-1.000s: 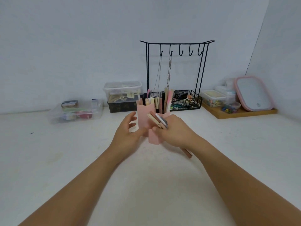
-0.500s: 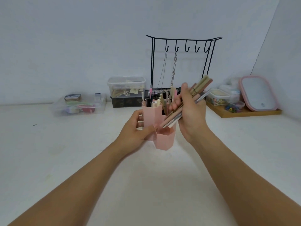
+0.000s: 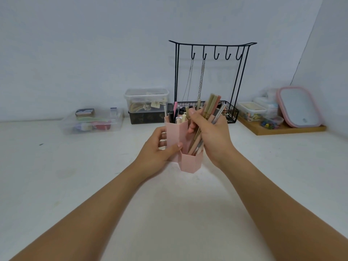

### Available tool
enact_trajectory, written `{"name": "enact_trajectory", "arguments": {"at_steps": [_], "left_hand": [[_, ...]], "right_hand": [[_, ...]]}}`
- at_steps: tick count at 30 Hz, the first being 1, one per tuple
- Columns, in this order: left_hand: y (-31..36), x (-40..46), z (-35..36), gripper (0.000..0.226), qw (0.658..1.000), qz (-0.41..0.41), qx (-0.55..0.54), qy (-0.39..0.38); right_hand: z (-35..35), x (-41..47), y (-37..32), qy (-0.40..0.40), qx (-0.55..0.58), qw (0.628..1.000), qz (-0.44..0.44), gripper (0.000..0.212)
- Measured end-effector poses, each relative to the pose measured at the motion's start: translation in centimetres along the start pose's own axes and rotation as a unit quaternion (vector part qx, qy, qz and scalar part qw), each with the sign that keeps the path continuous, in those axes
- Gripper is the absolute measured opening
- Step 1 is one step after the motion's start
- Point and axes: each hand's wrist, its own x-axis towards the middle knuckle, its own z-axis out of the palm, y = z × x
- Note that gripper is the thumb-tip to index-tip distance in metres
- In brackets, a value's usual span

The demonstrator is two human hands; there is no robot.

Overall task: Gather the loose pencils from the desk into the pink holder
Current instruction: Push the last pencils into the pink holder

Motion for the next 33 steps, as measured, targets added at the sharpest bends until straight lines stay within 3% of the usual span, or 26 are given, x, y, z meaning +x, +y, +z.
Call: {"name": "enact_trajectory", "arguments": {"at_steps": [2, 9, 18, 20, 22, 25, 27, 33], "left_hand": [[-0.1, 0.0, 0.0, 0.052, 1.000, -0.001, -0.002, 0.001], [-0.2, 0.1, -0.1, 0.052, 1.000, 0.001, 0.007, 0.000], [-0.2, 0.0, -0.1, 0.049, 0.999, 0.005, 0.035, -0.003], [-0.4, 0.0, -0.2, 0.046, 0.998, 0.005, 0.069, 0.010], [-0.8, 0.2, -0.3, 0.044, 0.994, 0.008, 0.106, 0.030], [-0.9, 0.3, -0.4, 0.038, 0.991, 0.004, 0.121, 0.052], [-0.7, 0.3, -0.3, 0.036, 0.988, 0.006, 0.137, 0.065], [-0.8, 0.2, 0.0, 0.040, 0.989, 0.005, 0.128, 0.078]], "right_hand": [[-0.1, 0.0, 0.0, -0.007, 0.002, 1.000, 0.000, 0.007], [-0.5, 0.2, 0.6, 0.063, 0.031, 0.997, -0.038, 0.034], [-1.2, 0.6, 0.6, 0.118, 0.138, 0.983, -0.002, 0.036], [-1.6, 0.6, -0.2, 0.158, 0.117, 0.980, -0.024, 0.043], [-2.3, 0.6, -0.9, 0.169, 0.017, 0.985, -0.027, 0.066], [-2.5, 0.4, -0.3, 0.019, -0.103, 0.991, 0.084, 0.133], [-2.2, 0.6, 1.4, -0.071, -0.064, 0.984, 0.154, 0.153], [-2.3, 1.0, 5.5, -0.142, 0.000, 0.972, 0.188, 0.125]]}}
